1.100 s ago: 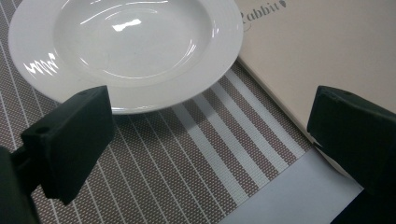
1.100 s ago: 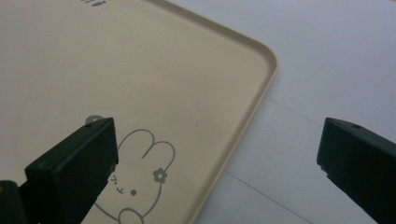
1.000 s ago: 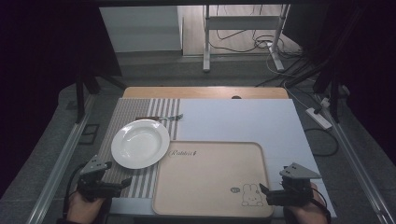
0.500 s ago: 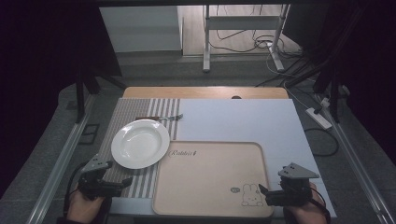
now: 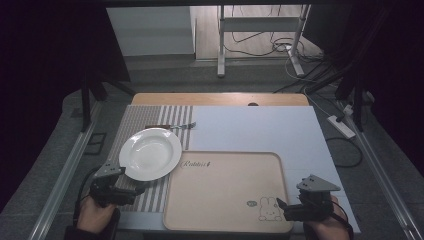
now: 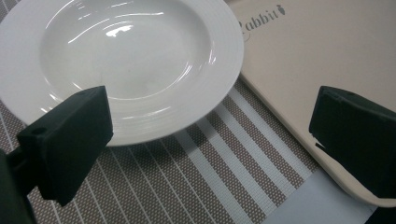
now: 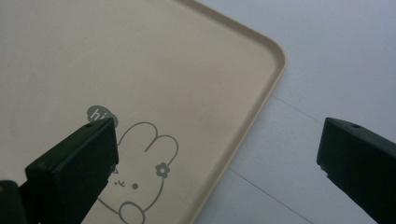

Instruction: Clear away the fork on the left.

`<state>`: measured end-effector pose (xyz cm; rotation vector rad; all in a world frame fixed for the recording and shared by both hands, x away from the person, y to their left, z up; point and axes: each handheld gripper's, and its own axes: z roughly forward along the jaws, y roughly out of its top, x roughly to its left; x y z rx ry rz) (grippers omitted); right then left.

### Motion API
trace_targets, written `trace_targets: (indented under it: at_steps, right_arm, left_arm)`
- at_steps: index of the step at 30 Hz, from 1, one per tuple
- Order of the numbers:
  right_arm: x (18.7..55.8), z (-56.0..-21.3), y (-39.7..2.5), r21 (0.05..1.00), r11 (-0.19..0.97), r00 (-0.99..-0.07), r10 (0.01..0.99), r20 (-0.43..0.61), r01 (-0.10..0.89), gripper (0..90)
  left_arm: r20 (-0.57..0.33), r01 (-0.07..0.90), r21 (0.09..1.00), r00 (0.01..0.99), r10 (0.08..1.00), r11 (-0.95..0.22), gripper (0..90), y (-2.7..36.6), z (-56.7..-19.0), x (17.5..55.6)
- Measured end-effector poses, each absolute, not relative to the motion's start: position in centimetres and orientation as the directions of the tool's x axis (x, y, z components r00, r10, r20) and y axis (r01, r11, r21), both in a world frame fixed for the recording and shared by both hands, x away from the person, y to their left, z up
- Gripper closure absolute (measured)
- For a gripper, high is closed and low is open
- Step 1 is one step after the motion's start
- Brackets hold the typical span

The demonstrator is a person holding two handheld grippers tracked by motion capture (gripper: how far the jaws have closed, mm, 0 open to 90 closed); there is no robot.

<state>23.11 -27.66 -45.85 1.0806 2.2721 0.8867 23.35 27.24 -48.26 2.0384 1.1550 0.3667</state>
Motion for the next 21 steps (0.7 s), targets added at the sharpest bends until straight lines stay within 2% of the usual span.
trace_targets:
  at_steps: [13,21]
  right_arm:
    - [23.1,-45.9,-27.6,0.714,0.490,-0.583,0.800,-0.141,0.500,0.0]
    - [23.1,-45.9,-27.5,0.713,0.493,-0.585,0.798,-0.143,0.498,0.0]
  left_arm:
    - [-0.153,0.632,0.713,0.563,0.812,-0.304,1.5,27.0,-48.8,25.9]
    - [-0.148,0.630,0.707,0.576,0.804,-0.321,0.4,26.4,-49.1,27.7]
